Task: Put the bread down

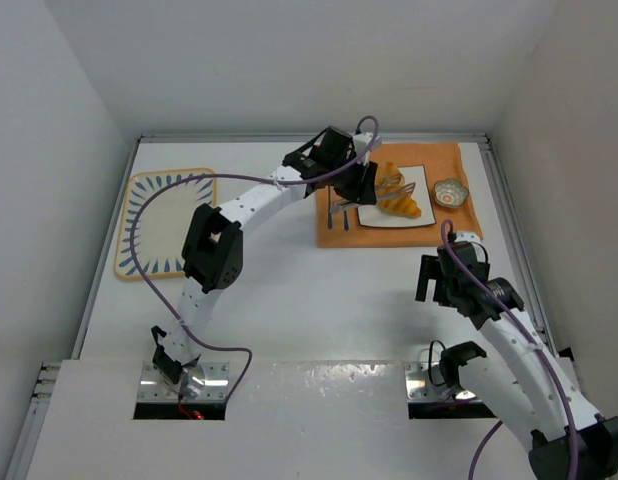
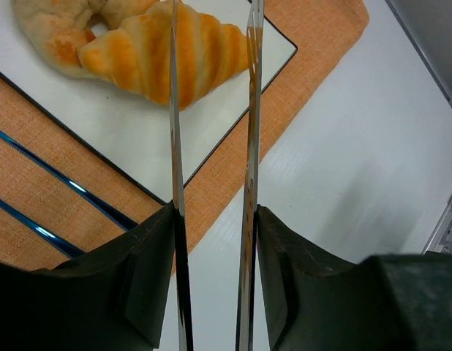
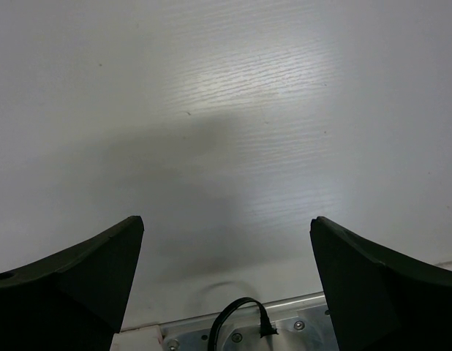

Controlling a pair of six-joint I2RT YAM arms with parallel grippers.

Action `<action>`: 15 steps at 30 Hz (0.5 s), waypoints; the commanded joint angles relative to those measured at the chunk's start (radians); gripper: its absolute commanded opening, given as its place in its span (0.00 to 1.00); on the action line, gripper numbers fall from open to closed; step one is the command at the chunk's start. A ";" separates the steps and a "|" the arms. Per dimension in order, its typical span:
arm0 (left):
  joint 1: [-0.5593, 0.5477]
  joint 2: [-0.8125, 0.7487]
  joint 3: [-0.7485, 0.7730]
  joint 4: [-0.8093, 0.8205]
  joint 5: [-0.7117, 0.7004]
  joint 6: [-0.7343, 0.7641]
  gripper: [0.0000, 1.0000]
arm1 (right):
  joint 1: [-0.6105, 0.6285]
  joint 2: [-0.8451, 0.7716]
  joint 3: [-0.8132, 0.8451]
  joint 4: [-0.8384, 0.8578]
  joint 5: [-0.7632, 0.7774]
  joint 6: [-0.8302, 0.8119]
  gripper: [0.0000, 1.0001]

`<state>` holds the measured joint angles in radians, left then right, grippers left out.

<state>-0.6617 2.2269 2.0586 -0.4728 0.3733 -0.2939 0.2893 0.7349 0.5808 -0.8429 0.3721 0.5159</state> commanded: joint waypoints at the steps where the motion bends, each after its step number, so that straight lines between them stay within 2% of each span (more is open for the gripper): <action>1: 0.005 -0.064 0.058 0.040 0.030 -0.005 0.51 | -0.004 0.003 0.042 0.036 -0.033 -0.007 0.96; 6: 0.014 -0.073 0.109 0.040 0.030 -0.014 0.51 | -0.006 0.006 0.045 0.033 -0.044 -0.002 0.96; 10: 0.100 -0.120 0.121 0.030 0.030 -0.024 0.51 | -0.007 0.014 0.045 0.042 -0.044 -0.005 0.96; 14: 0.267 -0.167 0.112 -0.024 0.006 -0.002 0.51 | -0.002 0.032 0.059 0.054 -0.044 -0.005 0.96; 15: 0.342 -0.176 0.095 -0.024 -0.005 -0.002 0.51 | -0.002 0.035 0.060 0.057 -0.048 -0.007 0.96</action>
<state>-0.4976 2.1628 2.1349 -0.4931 0.4030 -0.2951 0.2893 0.7624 0.5949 -0.8310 0.3325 0.5159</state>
